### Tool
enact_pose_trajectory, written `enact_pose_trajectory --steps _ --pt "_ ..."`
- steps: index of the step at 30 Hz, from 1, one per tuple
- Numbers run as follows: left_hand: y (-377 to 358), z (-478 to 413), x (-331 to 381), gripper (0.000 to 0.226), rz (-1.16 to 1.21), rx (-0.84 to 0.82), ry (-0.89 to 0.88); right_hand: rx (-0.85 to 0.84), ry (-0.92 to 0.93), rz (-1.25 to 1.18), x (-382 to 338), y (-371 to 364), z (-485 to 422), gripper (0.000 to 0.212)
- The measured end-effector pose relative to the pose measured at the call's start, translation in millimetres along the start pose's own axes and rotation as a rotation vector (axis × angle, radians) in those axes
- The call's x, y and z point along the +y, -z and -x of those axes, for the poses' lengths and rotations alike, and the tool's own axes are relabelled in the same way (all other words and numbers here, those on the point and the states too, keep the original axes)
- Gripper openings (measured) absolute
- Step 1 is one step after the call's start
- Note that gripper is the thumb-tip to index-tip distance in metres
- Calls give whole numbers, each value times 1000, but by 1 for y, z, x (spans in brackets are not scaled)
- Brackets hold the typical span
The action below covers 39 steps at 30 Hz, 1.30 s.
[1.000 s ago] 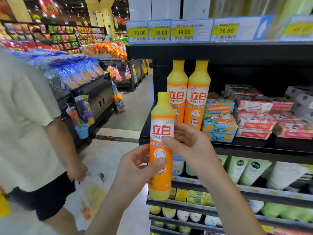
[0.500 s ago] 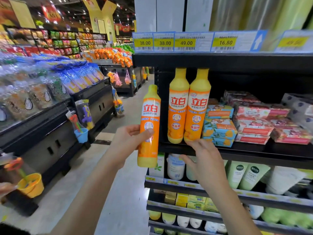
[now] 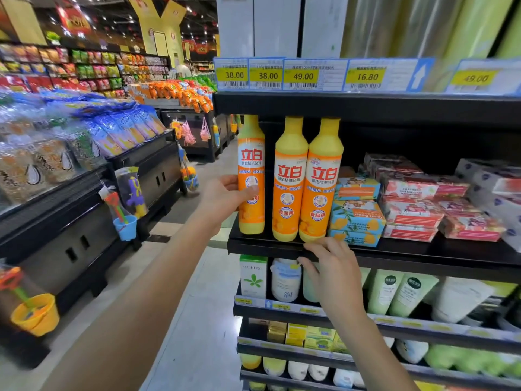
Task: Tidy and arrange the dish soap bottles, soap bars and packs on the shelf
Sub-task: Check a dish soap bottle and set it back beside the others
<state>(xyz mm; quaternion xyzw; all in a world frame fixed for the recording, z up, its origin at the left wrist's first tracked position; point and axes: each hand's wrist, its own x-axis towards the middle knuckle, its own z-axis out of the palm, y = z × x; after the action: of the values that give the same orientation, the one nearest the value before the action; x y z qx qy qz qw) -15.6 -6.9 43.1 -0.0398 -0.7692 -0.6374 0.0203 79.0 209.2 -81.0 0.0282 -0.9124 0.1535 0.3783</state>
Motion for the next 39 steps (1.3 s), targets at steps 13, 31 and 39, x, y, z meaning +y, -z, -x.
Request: enact_pose_trajectory --steps 13,31,39 --pt "-16 -9 -23 65 -42 24 -162 102 -114 18 11 4 -2 37" --pt "-25 -37 -50 57 -186 95 -231 131 -140 32 25 -6 3 60" --pt "-43 -88 -40 58 -172 109 -124 128 -141 36 25 -6 3 59"
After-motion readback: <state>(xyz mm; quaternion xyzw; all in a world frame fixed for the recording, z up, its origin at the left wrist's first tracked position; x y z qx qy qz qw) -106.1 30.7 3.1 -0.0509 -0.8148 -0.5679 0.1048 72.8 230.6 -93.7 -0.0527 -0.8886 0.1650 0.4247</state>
